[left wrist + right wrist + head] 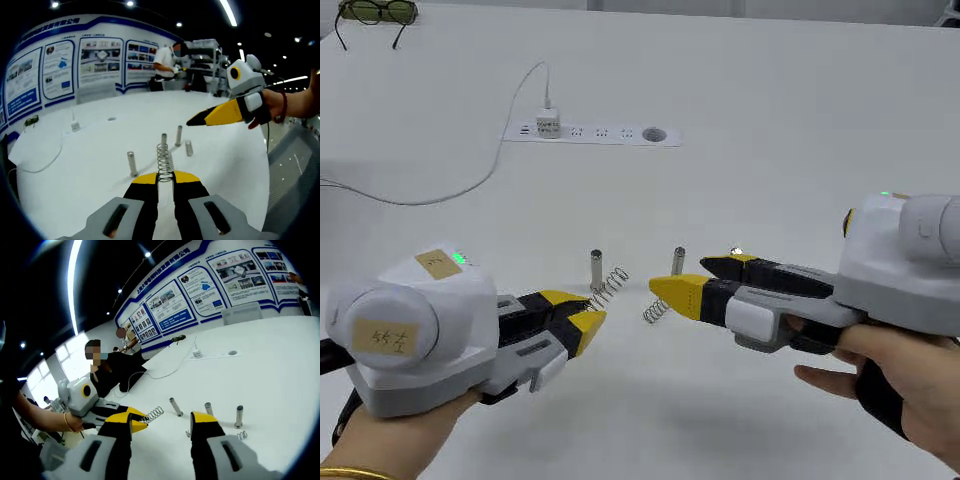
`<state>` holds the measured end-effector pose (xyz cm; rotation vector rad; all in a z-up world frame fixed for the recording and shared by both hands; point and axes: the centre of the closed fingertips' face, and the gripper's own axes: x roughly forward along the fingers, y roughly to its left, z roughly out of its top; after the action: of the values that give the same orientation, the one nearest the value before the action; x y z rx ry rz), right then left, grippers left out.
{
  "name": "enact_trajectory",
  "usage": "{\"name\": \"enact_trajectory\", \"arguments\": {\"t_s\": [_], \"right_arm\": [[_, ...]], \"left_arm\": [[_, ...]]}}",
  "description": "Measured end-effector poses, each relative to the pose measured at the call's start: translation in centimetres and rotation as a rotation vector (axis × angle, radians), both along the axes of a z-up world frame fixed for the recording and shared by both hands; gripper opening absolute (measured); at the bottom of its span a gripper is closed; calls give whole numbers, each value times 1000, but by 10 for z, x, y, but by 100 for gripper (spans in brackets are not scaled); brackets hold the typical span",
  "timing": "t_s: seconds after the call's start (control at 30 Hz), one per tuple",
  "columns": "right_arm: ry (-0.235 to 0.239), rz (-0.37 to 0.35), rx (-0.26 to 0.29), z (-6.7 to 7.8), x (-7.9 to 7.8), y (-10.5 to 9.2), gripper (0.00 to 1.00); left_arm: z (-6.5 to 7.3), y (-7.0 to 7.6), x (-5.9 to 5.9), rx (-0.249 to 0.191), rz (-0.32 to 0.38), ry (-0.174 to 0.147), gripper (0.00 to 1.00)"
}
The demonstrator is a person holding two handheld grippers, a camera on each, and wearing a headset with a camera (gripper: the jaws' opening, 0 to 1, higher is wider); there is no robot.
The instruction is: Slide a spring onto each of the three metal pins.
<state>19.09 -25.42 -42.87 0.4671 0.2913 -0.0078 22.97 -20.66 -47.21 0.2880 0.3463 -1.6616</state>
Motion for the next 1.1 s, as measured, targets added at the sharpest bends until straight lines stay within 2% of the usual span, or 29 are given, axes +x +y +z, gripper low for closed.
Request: {"name": "enact_trajectory", "arguments": {"t_s": [0.13,0.33,0.4,0.5,0.73,1.1], "right_arm": [[-19,3,38,2,6,6,45],[-37,6,94,4,12,14,39],[-50,3,126,6,14,16,37],[-67,3,172,7,15,19,33],[-75,3,253,7,17,25,28],[-115,2,399,14,18,31,14]], "left_arm": [[7,1,-6,-32,-11,-7,10],[17,5,-14,-62,-16,5,10],[21,6,-17,-76,-18,17,10],[25,8,-21,-90,-22,17,10],[36,9,-25,-136,-24,29,10],[47,8,-29,-177,-34,47,10]]}}
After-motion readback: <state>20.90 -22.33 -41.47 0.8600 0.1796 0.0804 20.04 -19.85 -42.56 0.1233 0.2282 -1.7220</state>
